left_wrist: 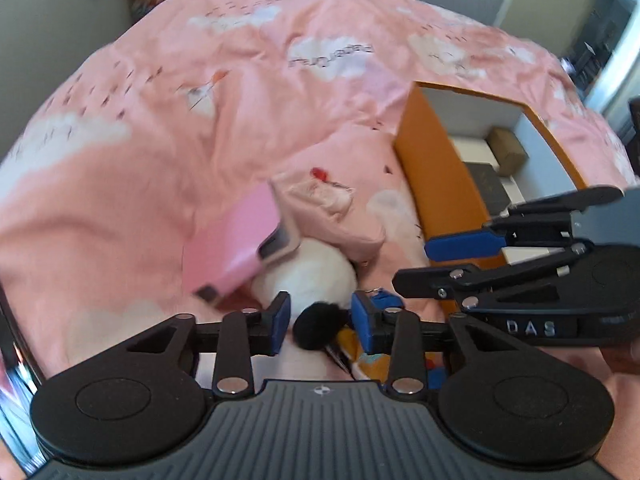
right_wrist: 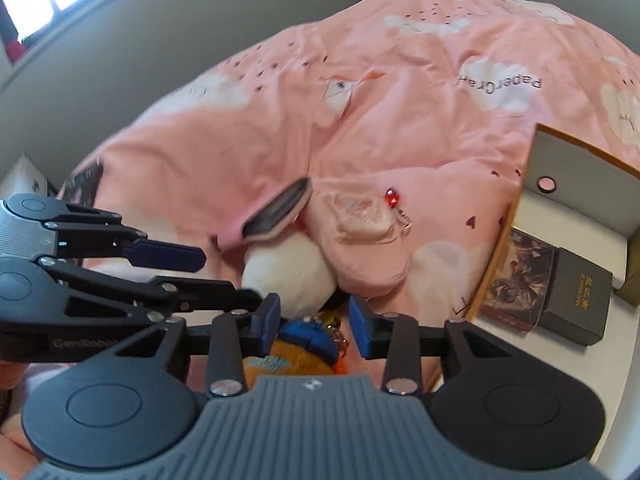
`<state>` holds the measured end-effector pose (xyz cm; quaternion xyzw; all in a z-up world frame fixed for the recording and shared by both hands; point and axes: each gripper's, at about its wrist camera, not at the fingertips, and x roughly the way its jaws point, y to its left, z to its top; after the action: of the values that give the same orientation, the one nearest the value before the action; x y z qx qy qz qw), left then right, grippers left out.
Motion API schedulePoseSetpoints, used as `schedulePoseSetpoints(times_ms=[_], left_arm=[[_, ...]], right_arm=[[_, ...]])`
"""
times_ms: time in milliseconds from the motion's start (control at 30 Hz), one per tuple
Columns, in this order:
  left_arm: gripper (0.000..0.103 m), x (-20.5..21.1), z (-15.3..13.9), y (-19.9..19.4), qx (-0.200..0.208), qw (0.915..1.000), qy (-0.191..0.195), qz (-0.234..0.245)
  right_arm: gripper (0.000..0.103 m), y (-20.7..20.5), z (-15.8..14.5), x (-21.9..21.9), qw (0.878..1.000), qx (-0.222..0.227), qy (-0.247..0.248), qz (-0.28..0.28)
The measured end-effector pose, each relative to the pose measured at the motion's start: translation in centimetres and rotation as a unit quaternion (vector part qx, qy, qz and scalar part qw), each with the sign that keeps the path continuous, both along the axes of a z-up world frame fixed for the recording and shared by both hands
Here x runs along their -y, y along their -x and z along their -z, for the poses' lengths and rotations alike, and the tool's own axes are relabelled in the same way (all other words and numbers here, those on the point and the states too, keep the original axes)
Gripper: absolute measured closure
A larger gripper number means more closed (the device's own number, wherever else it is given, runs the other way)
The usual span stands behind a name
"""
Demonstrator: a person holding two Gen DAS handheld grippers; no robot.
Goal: Organize objects
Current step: 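Withdraw both tools from the orange box toward the item pile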
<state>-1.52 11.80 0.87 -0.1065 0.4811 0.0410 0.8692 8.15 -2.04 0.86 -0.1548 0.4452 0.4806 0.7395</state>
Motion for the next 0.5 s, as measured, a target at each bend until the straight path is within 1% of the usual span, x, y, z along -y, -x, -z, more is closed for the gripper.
schedulePoseSetpoints(times_ms=[67, 133, 200, 267, 333, 400, 433, 500], left_arm=[[0.064, -0.8, 0.3, 0.1, 0.017, 0.9998, -0.002, -0.009], [0.064, -1.1, 0.1, 0.2, 0.042, 0.9987, -0.03, -0.003], [0.064, -1.1, 0.1, 0.0, 0.046, 0.9969, -0.065, 0.007], [0.064, -0.9, 0.4, -0.5, 0.042, 0.994, -0.1, 0.014], [0.062, -0.6, 1.0, -1.1, 0.033, 0.99, -0.136, 0.016], [0.061, -0.2, 1.9, -1.8, 0.017, 0.9858, -0.166, 0.024], [0.061, 0.0, 2.3, -2.0, 0.011, 0.9842, -0.174, 0.03], [0.06, 0.2, 3.0, -2.4, 0.002, 0.9837, -0.174, 0.045]], right_arm=[[0.066, 0.5, 0.3, -0.5, 1.0, 0.011, 0.007, -0.006], [0.066, 0.6, 0.4, -0.9, 1.0, 0.022, 0.013, -0.007], [0.066, 0.2, 0.8, -1.6, 0.999, 0.024, 0.02, -0.007], [0.065, -0.2, 1.1, -2.2, 0.999, 0.024, 0.025, -0.005], [0.065, -0.7, 1.3, -2.9, 0.999, 0.029, 0.03, -0.006], [0.065, -1.3, 1.5, -3.6, 0.999, 0.038, 0.037, -0.009], [0.065, -1.6, 1.7, -3.9, 0.998, 0.043, 0.04, -0.011], [0.065, -2.1, 2.0, -4.7, 0.998, 0.045, 0.045, -0.017]])
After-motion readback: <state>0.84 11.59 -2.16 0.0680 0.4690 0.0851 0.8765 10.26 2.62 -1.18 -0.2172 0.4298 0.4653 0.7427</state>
